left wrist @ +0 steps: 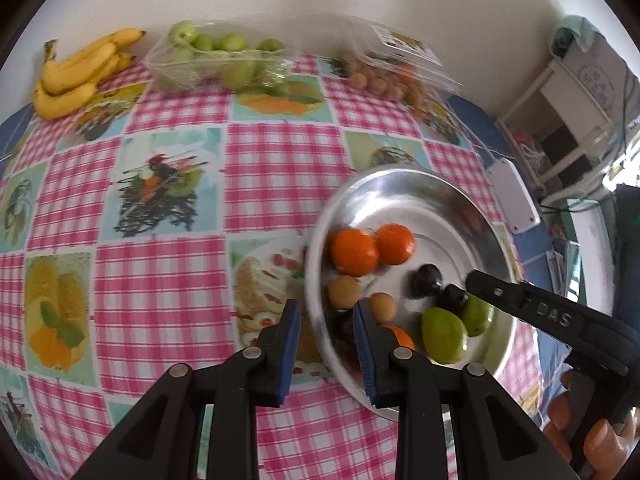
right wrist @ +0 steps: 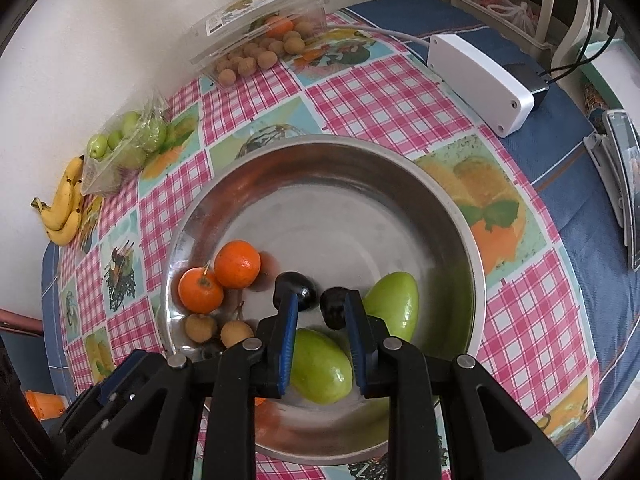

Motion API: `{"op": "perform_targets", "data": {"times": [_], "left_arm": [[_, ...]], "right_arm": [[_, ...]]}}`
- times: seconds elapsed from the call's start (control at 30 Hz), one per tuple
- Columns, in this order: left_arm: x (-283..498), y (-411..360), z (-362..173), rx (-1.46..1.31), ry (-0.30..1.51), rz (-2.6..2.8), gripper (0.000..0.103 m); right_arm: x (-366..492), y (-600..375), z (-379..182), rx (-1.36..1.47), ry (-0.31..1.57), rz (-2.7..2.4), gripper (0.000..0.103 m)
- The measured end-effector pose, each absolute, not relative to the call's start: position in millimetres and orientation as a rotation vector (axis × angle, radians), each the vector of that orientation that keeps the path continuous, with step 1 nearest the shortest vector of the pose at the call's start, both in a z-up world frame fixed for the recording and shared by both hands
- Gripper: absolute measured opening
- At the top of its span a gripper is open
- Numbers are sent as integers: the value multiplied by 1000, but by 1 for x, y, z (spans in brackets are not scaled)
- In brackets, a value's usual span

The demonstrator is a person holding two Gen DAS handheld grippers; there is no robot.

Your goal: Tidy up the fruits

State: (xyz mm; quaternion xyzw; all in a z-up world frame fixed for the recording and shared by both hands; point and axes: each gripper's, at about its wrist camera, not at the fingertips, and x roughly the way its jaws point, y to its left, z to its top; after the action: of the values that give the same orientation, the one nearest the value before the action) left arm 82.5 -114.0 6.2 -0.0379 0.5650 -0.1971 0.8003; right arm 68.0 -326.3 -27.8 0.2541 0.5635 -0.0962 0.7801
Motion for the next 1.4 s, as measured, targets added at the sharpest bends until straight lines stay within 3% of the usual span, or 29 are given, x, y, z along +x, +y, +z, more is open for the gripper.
{"op": "perform_targets", "data": {"times": [0.2,0.3,0.33,0.47,0.6,0.77,0.9,1.17,1.23,1.3,1.4], "left_arm": [[91,-90,0,-110,1236,-327,31],[97,-80,-7,-118,1254,-276,45],[98,-77,-9,-121,1258,-259,54],[101,-69,-14,-110,1265,-213,65],[103,-62,-19,-90,1271,-161,74],[105,-55,-22,-78,1267,-112,98],[106,-52,-23,-57,1258,-86,102],[107,-50,-26,-40,1256,-54,103],[107,-50,-26,-36,1255,-44,103],[107,-49,-26,-35,1255,-36,103],[108,-47,-27,-36,1257,-33,103]], "right_arm": [[73,-313,-24,488,1222,-182,25],[76,-304,-26,455,1235,-167,25],[78,-300,-26,442,1239,-160,25],[81,-287,-27,393,1247,-143,27],[84,-276,-27,348,1247,-128,44],[85,-269,-29,312,1253,-123,62],[87,-267,-32,304,1261,-121,70],[88,-266,-33,286,1268,-118,73],[88,-267,-34,288,1266,-115,78],[88,-266,-34,289,1259,-113,92],[89,-265,-34,291,1264,-109,93]]}}
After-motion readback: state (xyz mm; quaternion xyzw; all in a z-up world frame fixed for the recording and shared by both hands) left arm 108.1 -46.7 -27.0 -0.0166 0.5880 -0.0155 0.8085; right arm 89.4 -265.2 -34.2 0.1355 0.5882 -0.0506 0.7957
